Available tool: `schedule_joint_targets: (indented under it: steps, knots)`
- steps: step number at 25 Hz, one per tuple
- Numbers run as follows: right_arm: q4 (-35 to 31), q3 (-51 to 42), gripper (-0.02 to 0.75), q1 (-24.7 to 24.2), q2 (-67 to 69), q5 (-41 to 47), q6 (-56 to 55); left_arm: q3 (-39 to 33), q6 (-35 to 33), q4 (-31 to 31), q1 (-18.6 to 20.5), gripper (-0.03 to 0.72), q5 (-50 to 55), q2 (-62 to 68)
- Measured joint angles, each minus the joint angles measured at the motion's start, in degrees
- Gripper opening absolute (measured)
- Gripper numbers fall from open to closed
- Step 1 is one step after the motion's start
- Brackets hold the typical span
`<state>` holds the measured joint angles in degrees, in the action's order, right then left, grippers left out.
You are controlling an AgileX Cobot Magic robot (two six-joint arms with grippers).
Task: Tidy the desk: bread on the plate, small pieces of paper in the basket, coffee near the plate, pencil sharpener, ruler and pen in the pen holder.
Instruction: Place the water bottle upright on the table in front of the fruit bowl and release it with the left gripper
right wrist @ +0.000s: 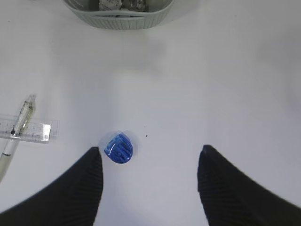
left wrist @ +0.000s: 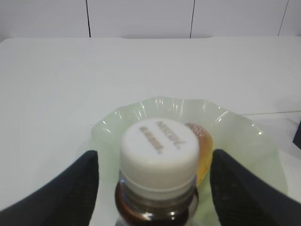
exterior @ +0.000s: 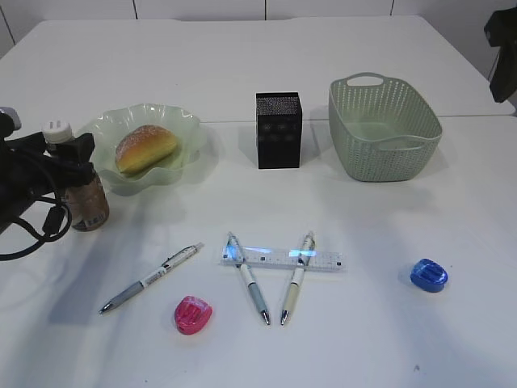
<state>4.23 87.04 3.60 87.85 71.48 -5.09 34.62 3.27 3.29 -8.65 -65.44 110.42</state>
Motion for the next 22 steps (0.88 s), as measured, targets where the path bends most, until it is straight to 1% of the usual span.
schedule_joint_targets:
  steps: [10, 18, 22]
  knots:
    - [0.0, 0.0, 0.499, 0.0, 0.0, 0.0, 0.0, 0.0, -3.8, -0.1, 0.0, 0.525, 6.2, -6.2]
    - [0.0, 0.0, 0.499, 0.0, 0.0, 0.0, 0.0, 0.0, -4.2, -0.1, 0.0, 0.525, 12.6, -11.8]
    - [1.3, 0.0, 0.499, 0.0, 0.0, 0.0, 0.0, 0.0, -4.3, -0.2, 0.0, 0.525, 15.9, -15.1]
